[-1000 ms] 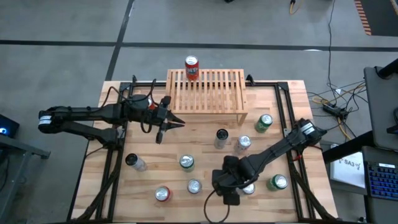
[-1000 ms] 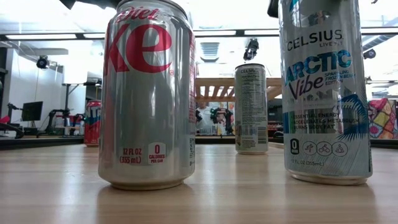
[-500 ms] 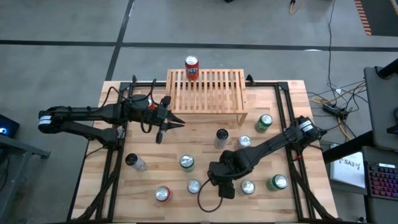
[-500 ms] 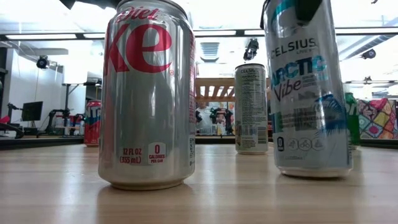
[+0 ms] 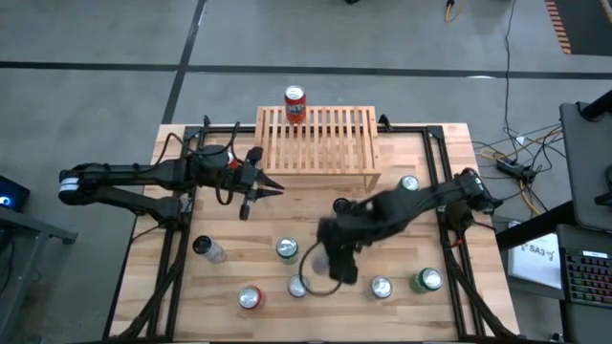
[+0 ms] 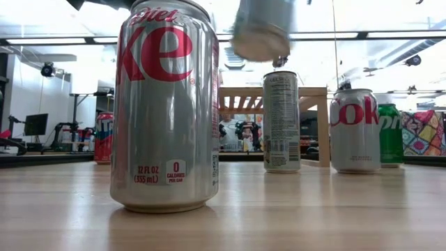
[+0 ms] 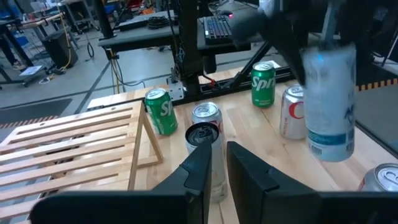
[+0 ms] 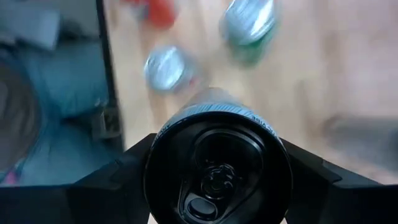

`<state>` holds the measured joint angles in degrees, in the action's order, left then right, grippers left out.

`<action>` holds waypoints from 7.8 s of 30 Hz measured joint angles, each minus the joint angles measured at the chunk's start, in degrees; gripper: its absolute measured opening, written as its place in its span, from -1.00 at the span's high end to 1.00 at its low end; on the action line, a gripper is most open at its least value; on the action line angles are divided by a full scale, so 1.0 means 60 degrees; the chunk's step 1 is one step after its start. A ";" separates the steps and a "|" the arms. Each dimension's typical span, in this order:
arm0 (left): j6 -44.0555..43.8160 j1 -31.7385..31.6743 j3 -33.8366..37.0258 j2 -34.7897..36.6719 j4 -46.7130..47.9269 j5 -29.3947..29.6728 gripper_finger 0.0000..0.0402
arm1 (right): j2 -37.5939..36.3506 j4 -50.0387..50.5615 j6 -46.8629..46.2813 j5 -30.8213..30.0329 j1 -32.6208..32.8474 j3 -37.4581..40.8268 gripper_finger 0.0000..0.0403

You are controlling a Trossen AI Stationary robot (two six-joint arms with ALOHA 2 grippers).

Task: Place canned beverage on shelf
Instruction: Put the white blue soda can on the shelf

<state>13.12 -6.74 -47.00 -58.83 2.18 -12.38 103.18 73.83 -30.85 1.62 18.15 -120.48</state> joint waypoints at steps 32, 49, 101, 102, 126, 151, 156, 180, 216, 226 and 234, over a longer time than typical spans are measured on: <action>-0.0291 -0.0007 -0.0004 0.0196 -0.0563 -0.0007 0.82 | 0.0033 0.2705 0.4754 -0.0454 -0.5457 -0.2409 -0.21; 0.0271 -0.0029 -0.0004 -0.2393 -0.3463 0.1461 -0.28 | 0.0000 0.2054 0.4598 -0.0672 -0.3817 -0.2413 -0.21; -0.1318 0.0408 0.1924 -0.0502 -0.6697 0.1457 -0.15 | -0.1519 -0.1799 0.6358 -0.0438 -0.3065 -0.1905 -0.39; -0.1318 0.0436 0.1974 -0.0372 -0.6690 0.1476 -0.15 | -0.1529 -0.2147 0.6434 -0.0440 -0.3031 -0.1666 -0.37; -0.1945 0.0871 0.3002 0.1025 -0.6769 0.1459 -0.15 | -0.3206 -1.6353 0.7145 0.0978 -0.2668 0.8132 -0.18; -0.1551 0.0871 0.2949 -0.0642 -0.8365 0.3270 -0.15 | -0.2667 -1.6514 0.7314 -0.1524 -0.2736 0.7805 -0.29; -0.1525 0.0859 0.2947 -0.1045 -0.8790 0.3319 -0.15 | -0.2655 -1.6505 0.7468 -0.1790 -0.2765 0.7783 -0.34; -0.1498 0.0858 0.2262 -0.2541 -0.9545 0.3260 -0.15 | -0.2623 -1.6057 0.7243 -0.1797 -0.2820 0.7640 -0.26; -0.1383 0.0860 0.2150 -0.2328 -0.8522 0.4229 -0.62 | -0.2758 -1.5113 0.6823 -0.1762 -0.3334 0.7676 -0.16; -0.0829 0.0860 0.2146 -0.0909 -0.7108 0.4248 -0.74 | -0.3689 -1.4379 0.6557 -0.1787 -0.4417 0.7674 -0.16; -0.0072 0.0856 0.2149 0.0854 -0.5242 0.4251 -0.57 | -0.3818 -1.4286 0.5752 -0.0482 -0.5630 0.8056 -0.16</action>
<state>12.69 -1.61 -34.11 -53.70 -29.27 13.13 80.27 -11.88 3.66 -1.27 -15.63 -72.14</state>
